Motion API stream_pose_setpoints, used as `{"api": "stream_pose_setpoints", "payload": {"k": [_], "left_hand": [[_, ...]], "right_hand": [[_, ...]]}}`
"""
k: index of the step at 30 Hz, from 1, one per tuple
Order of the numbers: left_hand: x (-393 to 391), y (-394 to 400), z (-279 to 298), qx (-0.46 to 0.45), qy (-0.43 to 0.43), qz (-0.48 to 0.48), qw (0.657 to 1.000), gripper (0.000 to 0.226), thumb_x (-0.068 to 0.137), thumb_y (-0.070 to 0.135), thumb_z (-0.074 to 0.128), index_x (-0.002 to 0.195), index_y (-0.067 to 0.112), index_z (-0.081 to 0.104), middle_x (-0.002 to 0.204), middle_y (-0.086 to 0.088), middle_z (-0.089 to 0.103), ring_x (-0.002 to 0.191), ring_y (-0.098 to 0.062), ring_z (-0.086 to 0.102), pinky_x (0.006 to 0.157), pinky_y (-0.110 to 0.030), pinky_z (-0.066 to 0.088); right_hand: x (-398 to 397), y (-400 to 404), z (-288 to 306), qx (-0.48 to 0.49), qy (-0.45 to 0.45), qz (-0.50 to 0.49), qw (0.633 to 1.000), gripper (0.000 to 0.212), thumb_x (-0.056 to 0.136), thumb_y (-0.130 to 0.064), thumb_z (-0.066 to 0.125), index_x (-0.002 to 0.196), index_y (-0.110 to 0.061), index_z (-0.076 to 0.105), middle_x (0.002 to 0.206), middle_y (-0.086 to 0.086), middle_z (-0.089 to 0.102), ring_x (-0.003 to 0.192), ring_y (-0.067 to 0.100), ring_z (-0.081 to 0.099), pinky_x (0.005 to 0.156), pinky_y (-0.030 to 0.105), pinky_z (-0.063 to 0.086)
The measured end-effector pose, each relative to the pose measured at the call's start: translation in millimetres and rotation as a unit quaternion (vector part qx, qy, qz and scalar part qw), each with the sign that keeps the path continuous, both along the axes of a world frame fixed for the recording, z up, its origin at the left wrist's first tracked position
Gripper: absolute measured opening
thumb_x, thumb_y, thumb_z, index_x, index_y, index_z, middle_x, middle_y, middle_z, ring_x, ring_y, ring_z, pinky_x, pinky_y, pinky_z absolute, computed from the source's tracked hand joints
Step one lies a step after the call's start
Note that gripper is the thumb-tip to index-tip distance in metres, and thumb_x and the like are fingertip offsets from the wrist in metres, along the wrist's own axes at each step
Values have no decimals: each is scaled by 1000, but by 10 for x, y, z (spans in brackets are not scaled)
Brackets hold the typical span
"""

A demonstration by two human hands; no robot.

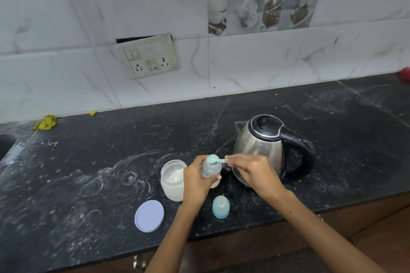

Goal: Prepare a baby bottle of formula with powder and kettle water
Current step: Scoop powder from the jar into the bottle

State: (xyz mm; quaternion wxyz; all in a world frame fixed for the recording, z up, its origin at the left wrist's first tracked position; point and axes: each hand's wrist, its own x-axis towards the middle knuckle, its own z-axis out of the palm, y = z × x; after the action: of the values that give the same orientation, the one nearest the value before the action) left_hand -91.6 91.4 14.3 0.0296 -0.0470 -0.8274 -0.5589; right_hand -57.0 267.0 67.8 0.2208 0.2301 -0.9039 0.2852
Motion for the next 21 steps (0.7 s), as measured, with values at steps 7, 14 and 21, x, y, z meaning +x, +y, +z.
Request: {"api": "stream_pose_setpoints", "payload": {"k": [7,14,21], "left_hand": [[-2,18,-5,-5,12,4,1000,52,60,8,86,101,28,63,96,15,70,93,-5,66,85,-35,55],[-1,24,-29,-5,15,5,1000,52,60,8,86,102,26,62,96,14,70,93,-8,66,86,-36,55],[3,15,-26,-10,15,-2,1000,53,60,7,86,101,29,61,98,15,69,96,-9,66,88,-36,54]], "right_hand": [[17,-6,30,-9,-12,-16,1000,20,78,3,74,92,-10,77,94,0,77,84,11,72,77,25,58],[34,-25,18,-11,-18,-20,1000,23,76,6,75,92,-9,77,94,1,77,84,11,72,77,23,57],[-3,-47,32,-123,-101,-96,983,16,82,-1,73,95,-10,78,86,-1,77,73,-8,67,73,9,52]]}}
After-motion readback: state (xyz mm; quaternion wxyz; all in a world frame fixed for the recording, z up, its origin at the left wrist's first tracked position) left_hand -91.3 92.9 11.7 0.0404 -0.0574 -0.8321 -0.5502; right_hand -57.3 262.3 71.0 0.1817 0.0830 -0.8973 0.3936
